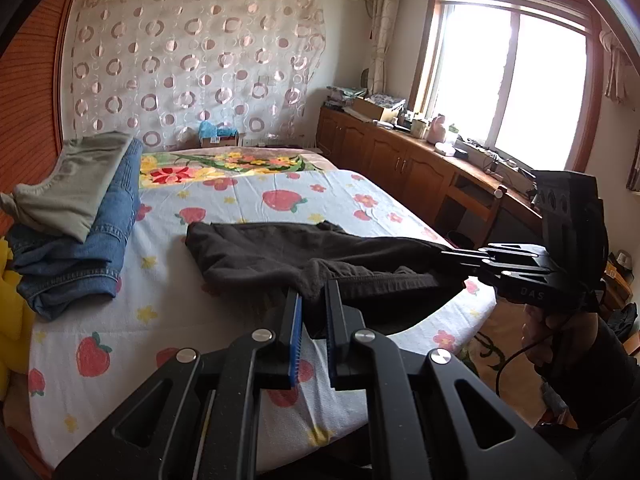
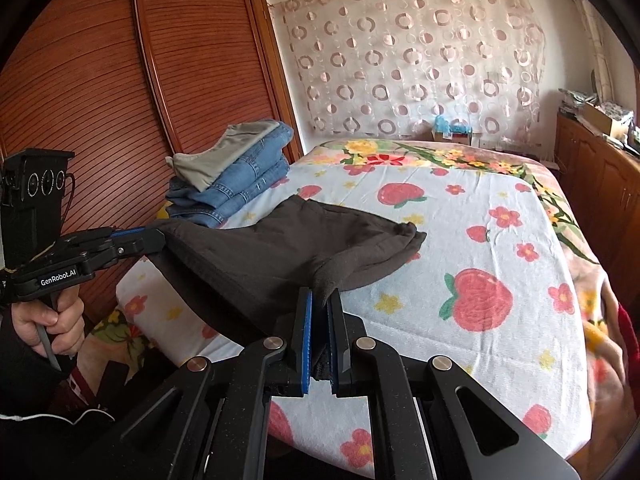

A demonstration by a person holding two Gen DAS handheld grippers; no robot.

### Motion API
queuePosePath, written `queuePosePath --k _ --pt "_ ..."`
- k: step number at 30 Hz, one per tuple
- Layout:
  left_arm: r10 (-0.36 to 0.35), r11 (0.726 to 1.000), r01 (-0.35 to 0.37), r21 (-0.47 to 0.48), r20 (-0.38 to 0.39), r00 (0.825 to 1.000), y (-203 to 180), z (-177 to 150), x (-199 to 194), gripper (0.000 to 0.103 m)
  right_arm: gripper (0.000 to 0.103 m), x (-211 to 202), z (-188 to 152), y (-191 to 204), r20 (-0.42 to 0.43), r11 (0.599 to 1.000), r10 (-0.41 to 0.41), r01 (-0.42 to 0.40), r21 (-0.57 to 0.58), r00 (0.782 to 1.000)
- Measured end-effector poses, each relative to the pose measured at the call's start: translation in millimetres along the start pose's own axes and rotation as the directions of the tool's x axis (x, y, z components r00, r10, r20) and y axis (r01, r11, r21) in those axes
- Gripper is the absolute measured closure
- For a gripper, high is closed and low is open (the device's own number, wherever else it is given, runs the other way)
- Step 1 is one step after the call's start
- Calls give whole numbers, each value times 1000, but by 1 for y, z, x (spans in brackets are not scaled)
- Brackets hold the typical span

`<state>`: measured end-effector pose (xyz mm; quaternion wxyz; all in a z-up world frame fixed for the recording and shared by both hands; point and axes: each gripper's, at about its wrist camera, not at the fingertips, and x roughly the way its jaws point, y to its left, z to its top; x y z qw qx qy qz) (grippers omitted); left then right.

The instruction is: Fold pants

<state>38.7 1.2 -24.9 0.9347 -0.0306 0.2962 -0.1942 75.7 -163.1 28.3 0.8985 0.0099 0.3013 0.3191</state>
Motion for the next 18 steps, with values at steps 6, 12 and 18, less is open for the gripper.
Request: queuePosePath --k 6,12,18 --pt "5 1000 -6 24 33 999 -8 7 -14 92 97 -11 6 4 33 1000 -5 6 -19 999" --pt "14 999 -15 30 41 999 -8 10 -16 92 97 -7 6 5 38 999 -21 23 -45 999" --pt "24 1000 -24 10 -7 1000 2 3 2 92 97 7 6 -5 31 999 -28 29 -29 999"
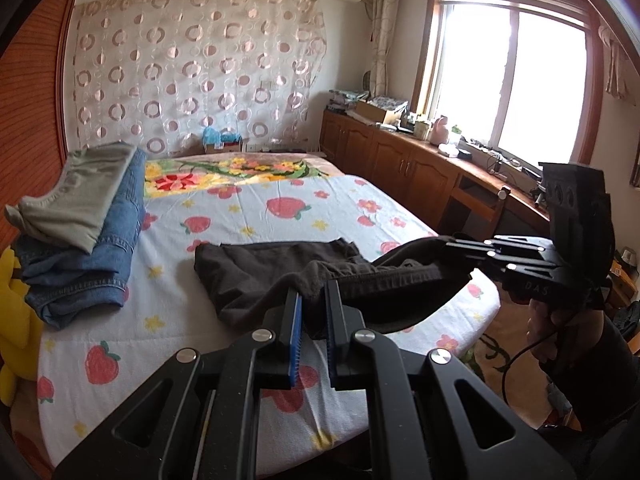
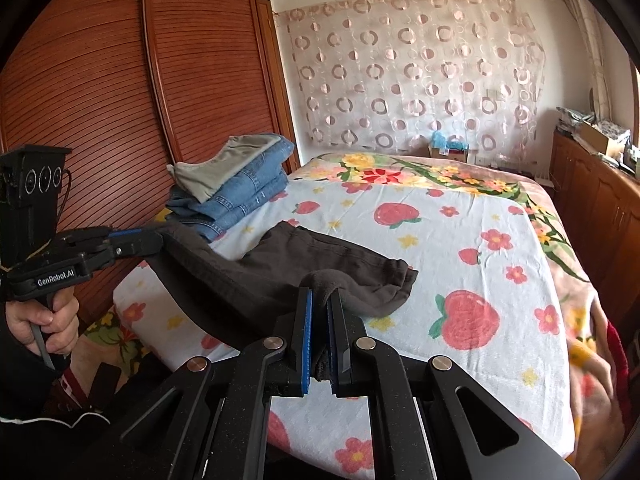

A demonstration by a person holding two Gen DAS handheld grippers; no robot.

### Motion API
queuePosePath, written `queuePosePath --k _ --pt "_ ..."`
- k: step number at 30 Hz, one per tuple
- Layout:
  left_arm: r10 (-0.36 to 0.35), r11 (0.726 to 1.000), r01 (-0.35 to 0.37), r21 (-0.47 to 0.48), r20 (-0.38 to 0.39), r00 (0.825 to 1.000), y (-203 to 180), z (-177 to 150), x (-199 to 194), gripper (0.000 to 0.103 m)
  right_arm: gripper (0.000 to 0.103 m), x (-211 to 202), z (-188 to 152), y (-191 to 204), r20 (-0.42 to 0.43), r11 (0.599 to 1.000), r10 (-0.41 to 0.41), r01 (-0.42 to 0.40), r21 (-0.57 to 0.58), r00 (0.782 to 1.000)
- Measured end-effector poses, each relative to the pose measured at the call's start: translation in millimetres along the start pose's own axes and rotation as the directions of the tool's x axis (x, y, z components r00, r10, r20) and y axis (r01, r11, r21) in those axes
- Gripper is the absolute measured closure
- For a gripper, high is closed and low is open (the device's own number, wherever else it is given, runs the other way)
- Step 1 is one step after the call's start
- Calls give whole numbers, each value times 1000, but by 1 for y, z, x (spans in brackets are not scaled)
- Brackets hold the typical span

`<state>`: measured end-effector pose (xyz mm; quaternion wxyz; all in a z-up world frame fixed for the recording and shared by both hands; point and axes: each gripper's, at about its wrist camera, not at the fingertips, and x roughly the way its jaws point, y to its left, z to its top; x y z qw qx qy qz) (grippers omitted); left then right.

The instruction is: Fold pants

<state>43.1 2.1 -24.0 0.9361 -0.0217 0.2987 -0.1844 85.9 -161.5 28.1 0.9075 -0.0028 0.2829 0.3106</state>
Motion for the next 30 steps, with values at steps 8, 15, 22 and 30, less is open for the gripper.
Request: queuePosePath --k 8,15,22,30 --pt "23 999 -25 -35 -55 998 14 -6 36 92 97 32 5 -4 -30 999 -38 38 -7 999" --pt "32 999 -33 -25 -7 999 15 13 35 92 97 39 22 -10 -7 998 -53 53 -15 999" --pt "54 998 -53 -15 45 998 22 36 37 92 97 51 43 -13 24 998 -63 64 -23 998" --pt "75 996 -75 -39 14 997 40 43 65 92 97 93 46 -21 -48 996 -82 81 -26 996"
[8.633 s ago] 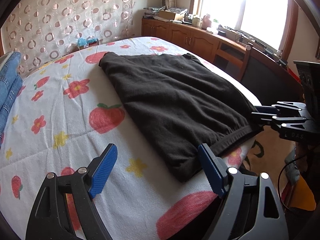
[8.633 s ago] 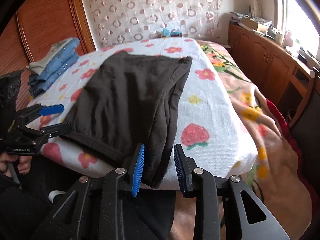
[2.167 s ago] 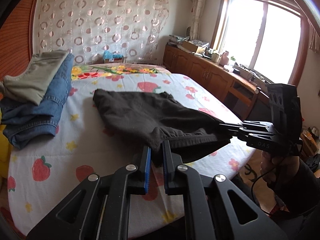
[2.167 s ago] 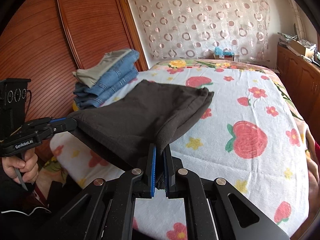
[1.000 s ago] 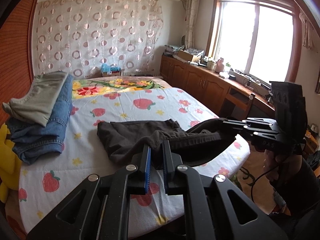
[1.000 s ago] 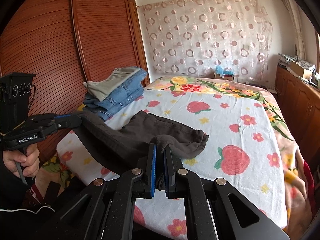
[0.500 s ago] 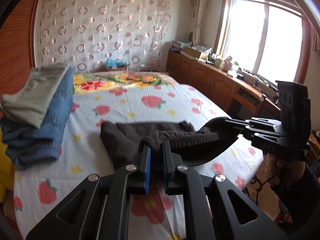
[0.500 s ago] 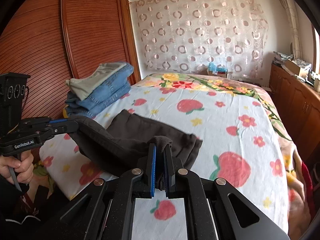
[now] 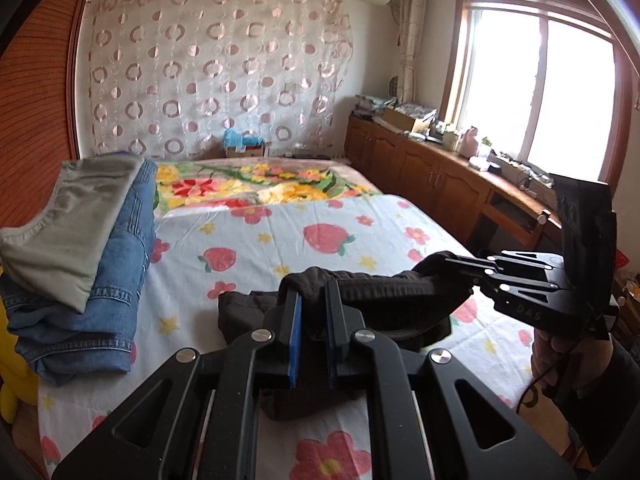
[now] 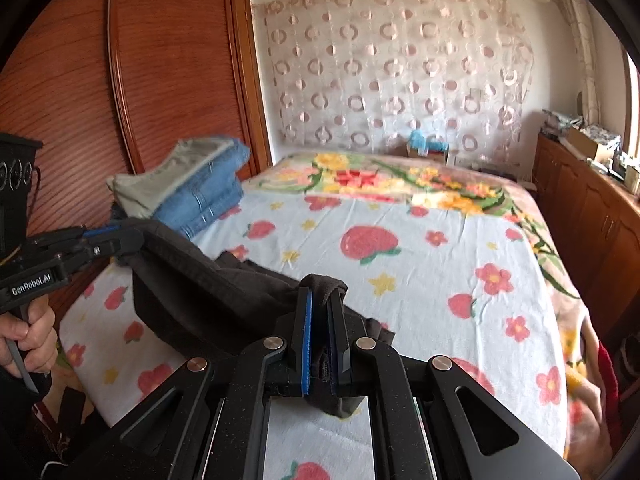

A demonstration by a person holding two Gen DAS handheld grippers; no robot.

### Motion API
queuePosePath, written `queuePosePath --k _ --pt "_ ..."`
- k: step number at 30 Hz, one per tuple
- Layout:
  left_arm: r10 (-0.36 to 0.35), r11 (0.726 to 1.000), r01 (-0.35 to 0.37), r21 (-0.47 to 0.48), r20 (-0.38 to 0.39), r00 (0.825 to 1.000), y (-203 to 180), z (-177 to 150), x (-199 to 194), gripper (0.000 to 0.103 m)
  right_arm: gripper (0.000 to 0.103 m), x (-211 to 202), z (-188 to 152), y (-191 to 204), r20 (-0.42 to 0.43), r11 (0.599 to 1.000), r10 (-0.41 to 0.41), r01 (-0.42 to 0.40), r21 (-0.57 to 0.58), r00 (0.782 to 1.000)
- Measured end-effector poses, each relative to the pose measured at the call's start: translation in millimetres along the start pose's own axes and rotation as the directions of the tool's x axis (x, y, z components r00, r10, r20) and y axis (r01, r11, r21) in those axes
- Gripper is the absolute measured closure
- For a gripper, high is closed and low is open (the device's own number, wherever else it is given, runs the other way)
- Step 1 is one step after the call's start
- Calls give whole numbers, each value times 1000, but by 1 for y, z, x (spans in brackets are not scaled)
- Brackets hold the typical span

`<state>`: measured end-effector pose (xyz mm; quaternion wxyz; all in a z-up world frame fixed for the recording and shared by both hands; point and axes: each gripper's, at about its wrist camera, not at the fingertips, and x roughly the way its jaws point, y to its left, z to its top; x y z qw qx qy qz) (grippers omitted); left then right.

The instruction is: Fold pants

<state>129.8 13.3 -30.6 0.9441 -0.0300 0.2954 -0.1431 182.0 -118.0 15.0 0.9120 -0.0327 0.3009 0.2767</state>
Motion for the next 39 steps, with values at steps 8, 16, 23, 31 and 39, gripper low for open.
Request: queuePosePath --k 8,16,23,31,39 --pt "38 999 -38 1 -58 998 5 -17 20 92 97 28 1 -1 -66 1000 1 -1 1 998" --pt "92 995 -90 31 -77 993 7 -22 27 73 97 36 2 -3 -86 1000 -5 6 3 996" --pt "57 998 -56 9 -112 992 14 -33 24 47 97 35 -1 -4 -60 1000 0 0 12 998" --pt "49 999 -51 -7 -128 991 19 -53 17 47 84 7 -8 -18 -4 999 -18 18 47 1000" --pt "49 998 -55 -31 -181 982 30 -59 35 47 74 14 -22 -15 -90 1000 27 -28 -11 996"
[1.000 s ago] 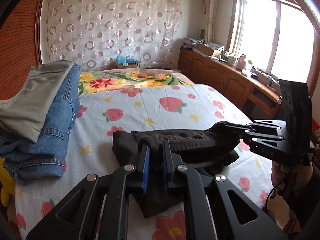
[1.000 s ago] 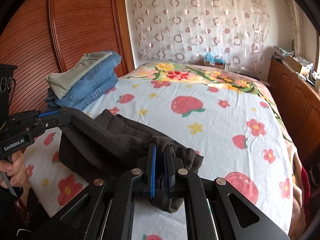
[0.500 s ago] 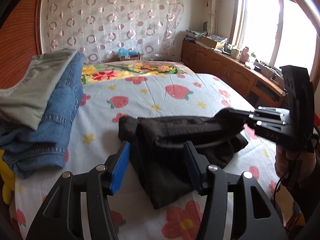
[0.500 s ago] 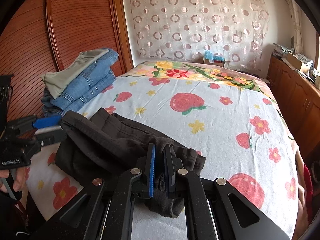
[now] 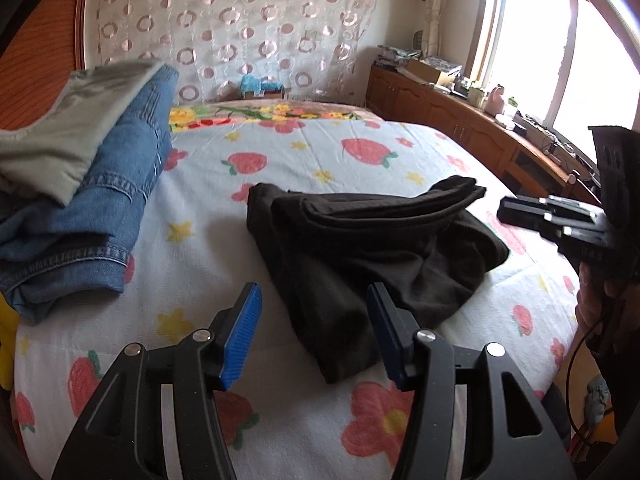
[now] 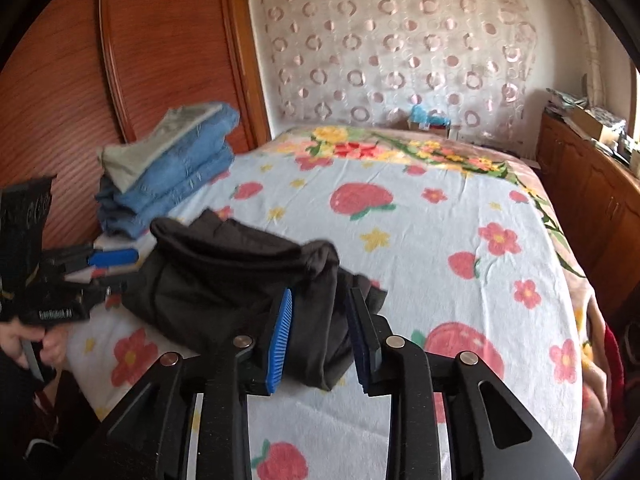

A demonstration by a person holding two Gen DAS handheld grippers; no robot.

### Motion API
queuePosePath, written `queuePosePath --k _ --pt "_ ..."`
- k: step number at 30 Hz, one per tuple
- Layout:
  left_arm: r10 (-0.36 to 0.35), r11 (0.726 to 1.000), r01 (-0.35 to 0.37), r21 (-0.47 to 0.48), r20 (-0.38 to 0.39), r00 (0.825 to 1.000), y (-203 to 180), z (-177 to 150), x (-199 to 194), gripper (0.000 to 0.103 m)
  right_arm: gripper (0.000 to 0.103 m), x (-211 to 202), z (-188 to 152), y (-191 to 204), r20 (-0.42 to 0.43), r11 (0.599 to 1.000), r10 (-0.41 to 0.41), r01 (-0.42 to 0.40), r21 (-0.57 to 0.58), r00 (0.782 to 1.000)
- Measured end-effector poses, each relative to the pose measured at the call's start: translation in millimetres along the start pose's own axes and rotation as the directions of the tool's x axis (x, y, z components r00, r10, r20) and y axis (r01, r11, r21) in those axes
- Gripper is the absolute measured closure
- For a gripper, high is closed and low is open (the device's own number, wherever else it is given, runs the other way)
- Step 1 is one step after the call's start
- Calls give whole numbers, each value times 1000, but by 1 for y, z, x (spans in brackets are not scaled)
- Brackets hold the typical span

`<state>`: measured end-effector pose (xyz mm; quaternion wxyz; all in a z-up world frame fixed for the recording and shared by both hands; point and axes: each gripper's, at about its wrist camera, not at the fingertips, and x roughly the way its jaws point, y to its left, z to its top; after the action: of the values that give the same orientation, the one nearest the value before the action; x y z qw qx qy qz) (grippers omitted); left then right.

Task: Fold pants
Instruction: 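Open both grippers and release the folded shorts onto the bed, then grasp the shorts' edge with the left gripper and pull it straight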

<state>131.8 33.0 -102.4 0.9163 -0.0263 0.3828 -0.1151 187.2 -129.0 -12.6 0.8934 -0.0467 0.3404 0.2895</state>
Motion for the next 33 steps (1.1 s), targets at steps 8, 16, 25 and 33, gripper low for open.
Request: queuePosePath --k 8,16,25,33 --pt "29 999 -29 30 -5 1000 5 25 17 47 74 35 31 6 -61 995 -61 56 -76 996" --pt "73 997 -73 1 4 997 17 47 34 47 74 57 48 -19 -107 978 -209 209 -4 972" --pt "38 999 -39 8 37 999 7 39 10 47 74 19 23 -16 -31 997 -76 77 19 997" --pt "-5 1000 5 2 -14 1000 -2 -4 -11 47 74 -10 -15 -14 -65 1000 -1 1 6 998"
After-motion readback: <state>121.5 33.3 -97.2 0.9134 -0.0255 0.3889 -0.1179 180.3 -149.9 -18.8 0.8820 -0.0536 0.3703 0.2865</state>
